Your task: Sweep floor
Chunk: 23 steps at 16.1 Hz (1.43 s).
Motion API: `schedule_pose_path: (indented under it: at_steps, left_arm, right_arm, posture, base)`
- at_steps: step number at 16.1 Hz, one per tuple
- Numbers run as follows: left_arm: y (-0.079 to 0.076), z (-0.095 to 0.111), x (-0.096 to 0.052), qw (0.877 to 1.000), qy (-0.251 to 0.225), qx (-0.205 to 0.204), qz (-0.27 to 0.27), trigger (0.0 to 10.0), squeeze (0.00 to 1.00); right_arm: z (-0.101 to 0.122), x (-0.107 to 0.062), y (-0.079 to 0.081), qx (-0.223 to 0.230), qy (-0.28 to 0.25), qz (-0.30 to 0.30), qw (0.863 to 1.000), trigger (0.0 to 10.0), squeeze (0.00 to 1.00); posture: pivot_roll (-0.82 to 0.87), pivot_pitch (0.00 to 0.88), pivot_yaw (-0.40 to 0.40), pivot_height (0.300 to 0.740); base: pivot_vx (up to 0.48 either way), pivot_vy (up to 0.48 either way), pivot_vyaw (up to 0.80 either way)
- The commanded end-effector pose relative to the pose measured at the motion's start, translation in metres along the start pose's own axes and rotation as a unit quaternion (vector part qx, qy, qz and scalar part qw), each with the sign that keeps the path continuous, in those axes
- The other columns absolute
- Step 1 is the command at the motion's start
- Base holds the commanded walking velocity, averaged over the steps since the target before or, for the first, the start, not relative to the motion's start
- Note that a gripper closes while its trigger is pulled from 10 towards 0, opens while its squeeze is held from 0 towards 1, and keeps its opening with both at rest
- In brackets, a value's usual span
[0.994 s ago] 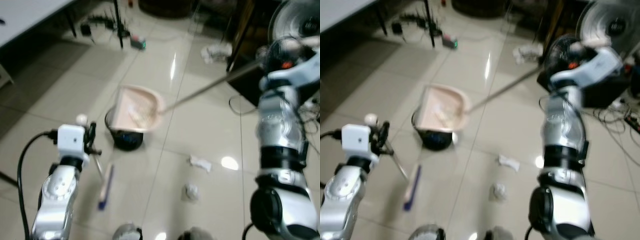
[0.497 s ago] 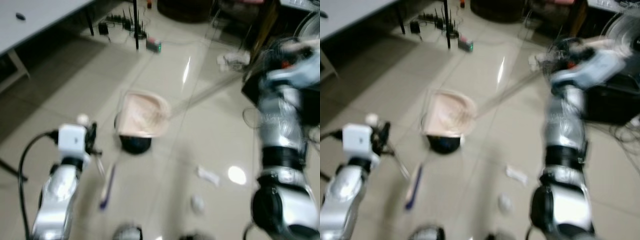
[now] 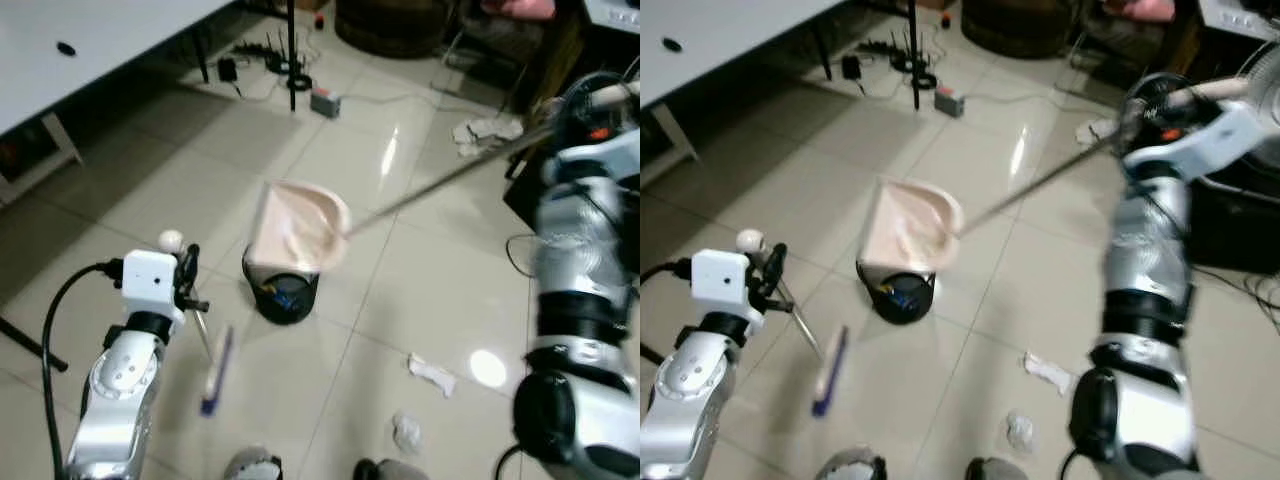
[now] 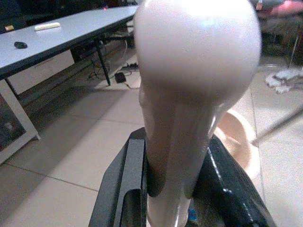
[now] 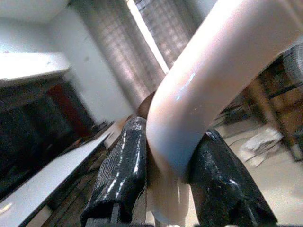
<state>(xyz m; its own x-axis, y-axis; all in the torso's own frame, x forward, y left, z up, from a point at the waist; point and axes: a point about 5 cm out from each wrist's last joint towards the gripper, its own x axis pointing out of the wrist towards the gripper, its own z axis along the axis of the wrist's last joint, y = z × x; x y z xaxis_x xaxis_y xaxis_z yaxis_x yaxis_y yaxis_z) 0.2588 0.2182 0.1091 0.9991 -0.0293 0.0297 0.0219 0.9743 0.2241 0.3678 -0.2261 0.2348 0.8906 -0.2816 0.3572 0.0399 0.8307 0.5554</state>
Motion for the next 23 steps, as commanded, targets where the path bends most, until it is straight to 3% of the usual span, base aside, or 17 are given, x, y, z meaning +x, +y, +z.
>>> schedule_pose_path:
  at_steps: [1,5,8,16,23]
  left_arm:
    - [-0.002,0.008,0.003,1.0,-0.019,0.009,-0.005,10.0,0.0]
    - [-0.004,0.008,0.003,1.0,-0.019,0.009,-0.011,10.0,0.0]
    - [-0.005,0.006,0.004,1.0,-0.014,0.012,-0.007,10.0,0.0]
    - [-0.002,0.002,0.004,1.0,-0.004,0.024,0.008,10.0,0.0]
    - [-0.002,0.002,0.004,1.0,-0.002,0.029,0.006,10.0,0.0]
  right_arm:
    - [0.016,0.005,-0.001,0.016,-0.033,-0.001,0.999,10.0,0.0]
    - [0.015,0.004,-0.002,-0.022,-0.031,0.011,0.999,10.0,0.0]
    - [0.011,0.002,-0.001,-0.019,-0.019,0.023,0.999,10.0,0.0]
    - [0.006,0.004,-0.001,-0.035,-0.016,0.03,0.999,10.0,0.0]
    - [-0.002,0.01,0.023,-0.077,-0.047,0.07,0.993,10.0,0.0]
  posture:
    - [0.11,0.114,-0.005,0.74]
    - [0.1,0.106,-0.004,0.74]
    - [0.1,0.104,-0.003,0.74]
    - [0.09,0.116,0.004,0.74]
    - [0.11,0.125,0.004,0.74]
  base:
    - [0.364,0.0,0.0]
    - [0.352,0.0,0.0]
    - [0.329,0.0,0.0]
    - [0.0,0.0,0.0]
    - [0.0,0.0,0.0]
